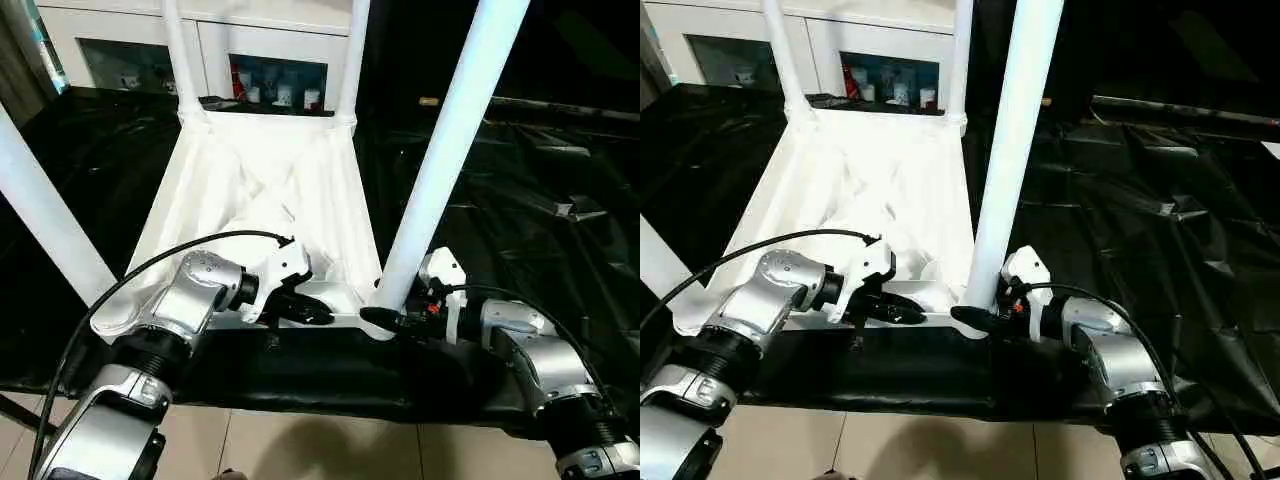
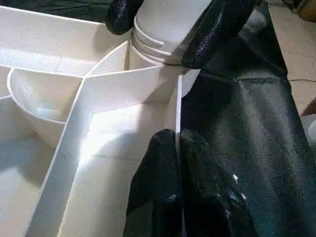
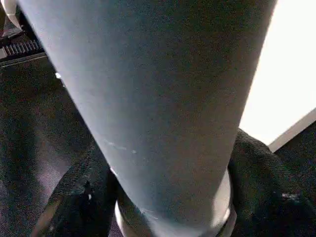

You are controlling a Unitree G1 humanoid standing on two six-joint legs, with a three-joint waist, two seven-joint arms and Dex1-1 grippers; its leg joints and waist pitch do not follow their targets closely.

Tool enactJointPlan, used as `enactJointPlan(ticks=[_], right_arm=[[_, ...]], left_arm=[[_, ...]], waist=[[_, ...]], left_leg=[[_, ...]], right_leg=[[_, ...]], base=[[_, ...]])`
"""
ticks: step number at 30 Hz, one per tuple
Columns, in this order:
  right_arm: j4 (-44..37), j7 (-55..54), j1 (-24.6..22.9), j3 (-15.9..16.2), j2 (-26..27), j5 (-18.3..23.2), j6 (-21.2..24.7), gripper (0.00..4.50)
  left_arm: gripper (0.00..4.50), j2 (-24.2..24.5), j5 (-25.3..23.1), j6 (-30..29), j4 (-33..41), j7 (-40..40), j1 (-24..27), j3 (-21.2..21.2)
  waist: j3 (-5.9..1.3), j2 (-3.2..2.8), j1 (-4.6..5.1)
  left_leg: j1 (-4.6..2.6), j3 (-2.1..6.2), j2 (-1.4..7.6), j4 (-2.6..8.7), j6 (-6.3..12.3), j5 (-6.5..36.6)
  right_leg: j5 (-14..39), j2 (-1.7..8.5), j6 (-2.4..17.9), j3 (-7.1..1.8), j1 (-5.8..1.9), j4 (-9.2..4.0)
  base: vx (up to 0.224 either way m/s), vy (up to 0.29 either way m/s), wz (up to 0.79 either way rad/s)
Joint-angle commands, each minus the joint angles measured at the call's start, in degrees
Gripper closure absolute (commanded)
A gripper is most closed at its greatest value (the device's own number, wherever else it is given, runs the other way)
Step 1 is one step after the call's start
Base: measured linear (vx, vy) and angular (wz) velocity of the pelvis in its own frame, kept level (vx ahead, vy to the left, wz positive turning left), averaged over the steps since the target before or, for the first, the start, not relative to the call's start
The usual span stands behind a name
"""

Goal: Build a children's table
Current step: Rotate leg to tighten

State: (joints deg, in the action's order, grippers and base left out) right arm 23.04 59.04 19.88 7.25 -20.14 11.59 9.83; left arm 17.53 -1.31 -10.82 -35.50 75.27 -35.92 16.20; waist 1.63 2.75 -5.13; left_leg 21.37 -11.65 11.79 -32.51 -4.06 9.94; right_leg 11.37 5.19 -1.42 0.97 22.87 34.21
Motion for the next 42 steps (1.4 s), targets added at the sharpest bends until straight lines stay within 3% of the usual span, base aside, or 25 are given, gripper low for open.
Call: enactJointPlan(ticks=[1,6,8,11,13,14,15,16,17,22,23,24,29,34,36,37,38,39,42], right_arm=[[-0.4,-0.5,-1.0,-0.3,-0.2,0.0,0.6,1.83],[0.8,-4.1,-1.8,-1.1,1.2,-0.4,-0.4,1.85],[2.7,-9.5,-1.5,-2.4,2.9,-1.3,-1.1,1.86],[6.5,-22.3,-0.5,-5.6,6.9,-3.0,-1.2,1.86],[7.9,-31.9,0.1,-8.5,11.1,-2.7,0.9,1.86],[7.8,-34.7,0.1,-8.8,12.7,-2.9,1.5,1.86],[7.8,-34.7,0.1,-8.8,12.7,-2.9,1.5,1.86],[7.5,-36.4,0.1,-8.5,14.0,-3.3,2.1,1.86],[6.8,-37.5,0.2,-7.4,16.1,-3.7,2.5,1.86],[5.6,-36.5,0.8,-5.3,18.3,-4.4,0.2,1.86],[5.4,-35.6,0.8,-5.4,18.0,-4.2,-0.3,1.30],[5.3,-35.3,0.8,-5.4,17.9,-4.1,-0.5,1.30],[0.0,-25.8,-0.6,-5.6,12.0,-0.7,-0.2,0.80],[-9.9,-9.2,-6.1,-4.5,1.0,4.2,3.1,0.75],[-10.6,-7.9,-6.6,-4.5,-0.1,4.6,3.1,0.75],[-12.7,-5.2,-8.4,-6.8,-3.3,6.4,4.1,0.75],[-12.7,-5.2,-8.4,-6.8,-3.3,6.4,4.1,0.75],[-13.9,-3.7,-9.5,-8.2,-5.1,7.7,5.0,0.75],[-16.7,-0.5,-12.4,-11.6,-9.8,10.5,6.7,0.75]], left_arm=[[4.50,-0.8,-0.1,-1.0,-1.0,0.6,2.2,2.4],[4.50,-2.4,-0.9,-0.6,-2.4,-4.0,1.8,1.6],[4.50,-4.0,-1.8,-0.4,-4.2,-8.4,0.9,0.9],[4.50,-7.8,-3.3,-0.9,-8.6,-19.3,-1.4,-0.7],[4.50,-11.4,-4.0,-1.8,-11.6,-27.7,-3.4,-2.1],[4.50,-12.8,-4.1,-2.0,-12.5,-30.4,-4.1,-2.4],[4.50,-12.8,-4.1,-2.0,-12.5,-30.4,-4.1,-2.4],[4.50,-13.9,-4.2,-2.2,-13.0,-32.1,-4.6,-2.5],[4.50,-15.5,-4.3,-1.8,-13.7,-34.2,-5.3,-2.6],[4.50,-16.8,-5.0,0.5,-14.9,-33.8,-6.1,-1.7],[4.50,-16.6,-5.3,1.2,-15.2,-33.5,-6.1,-1.4],[4.50,-16.5,-5.3,1.4,-15.3,-33.4,-6.1,-1.3],[4.50,-13.9,-5.9,4.7,-15.9,-29.3,-5.6,0.2],[4.50,-11.1,-6.5,8.0,-17.0,-23.9,-5.8,0.8],[4.50,-10.8,-6.5,8.4,-17.0,-23.2,-5.9,0.9],[4.50,-9.7,-5.6,10.8,-16.5,-18.6,-5.7,1.5],[4.50,-9.7,-5.6,10.8,-16.5,-18.6,-5.7,1.5],[4.50,-9.1,-4.7,11.5,-15.7,-15.2,-5.4,1.9],[4.50,-7.5,-3.0,13.0,-13.3,-6.6,-4.8,3.3]], waist=[[-2.84,0.32,0.02],[-2.70,0.30,0.01],[-2.41,0.33,0.17],[-2.18,0.44,0.46],[-2.00,0.37,0.64],[-2.12,0.02,0.54],[-2.08,0.31,0.64],[-2.08,0.35,0.54],[-2.14,-0.08,0.49],[-2.26,0.04,0.52],[-2.28,-0.39,0.50],[-2.23,-0.24,0.58],[-2.29,-0.06,0.34],[-2.08,-0.27,0.19],[-2.25,-0.03,0.23],[-2.26,0.04,0.40],[-2.52,0.05,0.06],[-2.58,-0.31,-0.06],[-2.50,-0.36,-0.69]], left_leg=[[-1.04,0.36,1.34,3.04,4.38,8.3],[-1.06,0.38,1.36,3.13,4.28,9.2],[-1.24,0.36,1.38,3.41,3.06,11.4],[-1.54,0.69,1.29,3.90,-0.34,18.0],[-1.71,0.93,1.27,4.09,-1.58,19.9],[-1.83,1.06,1.19,4.11,-1.81,20.2],[-1.63,1.15,1.15,4.21,-1.83,20.5],[-1.59,1.11,1.14,4.19,-1.41,20.6],[-1.62,1.17,1.12,4.20,-1.21,20.6],[-1.24,1.18,1.11,4.37,-0.44,19.4],[-1.26,1.20,1.14,4.43,-0.53,19.2],[-1.21,1.15,1.12,4.43,-0.45,19.4],[-1.17,1.10,1.18,4.31,0.68,19.8],[-0.60,1.30,1.15,4.45,2.13,18.6],[-0.67,1.26,1.30,4.23,2.32,18.4],[-0.46,1.29,1.24,4.28,2.33,17.5],[-0.75,1.21,1.44,4.00,2.64,16.5],[-0.95,1.10,1.45,3.90,2.85,15.8],[-1.08,0.71,1.55,3.55,3.99,13.2]], right_leg=[[-0.4,2.00,14.9,-0.99,-2.40,-2.68],[1.2,2.04,14.7,-0.99,-2.32,-2.88],[4.7,2.03,14.1,-1.03,-1.93,-3.45],[17.4,2.39,10.7,-1.19,-1.58,-4.59],[21.6,2.41,9.1,-1.21,-1.17,-5.04],[22.5,2.49,8.6,-1.15,-1.21,-5.14],[23.5,2.41,7.7,-1.09,-1.24,-5.39],[23.5,2.37,7.1,-1.17,-1.13,-5.51],[22.8,2.34,6.9,-1.21,-1.06,-5.50],[19.6,2.22,6.9,-1.12,-1.32,-5.37],[18.6,2.21,7.2,-1.14,-1.36,-5.26],[18.4,2.16,7.2,-1.13,-1.33,-5.38],[18.2,2.17,7.2,-1.14,-1.63,-5.42],[19.4,2.28,6.2,-0.99,-2.17,-5.61],[18.9,2.37,6.8,-1.05,-1.98,-5.58],[18.4,2.38,7.4,-0.99,-2.06,-5.47],[16.1,2.38,8.0,-1.09,-1.96,-5.26],[14.2,2.31,8.8,-1.17,-1.85,-5.09],[7.3,2.07,11.8,-1.22,-1.94,-4.38]], base=[[0.000,0.000,0.00],[0.000,0.000,0.00],[0.000,0.000,0.00],[0.000,0.000,0.00],[0.000,0.000,0.00],[0.000,0.000,0.00],[0.000,0.000,0.00],[0.000,0.000,0.00],[0.000,0.000,0.00],[0.000,0.000,0.00],[0.000,0.000,0.00],[0.000,0.000,0.00],[0.000,0.000,0.00],[0.000,0.000,0.00],[0.000,0.000,0.00],[0.000,0.000,0.00],[0.000,0.000,0.00],[0.000,0.000,0.00],[0.000,0.000,0.00]])
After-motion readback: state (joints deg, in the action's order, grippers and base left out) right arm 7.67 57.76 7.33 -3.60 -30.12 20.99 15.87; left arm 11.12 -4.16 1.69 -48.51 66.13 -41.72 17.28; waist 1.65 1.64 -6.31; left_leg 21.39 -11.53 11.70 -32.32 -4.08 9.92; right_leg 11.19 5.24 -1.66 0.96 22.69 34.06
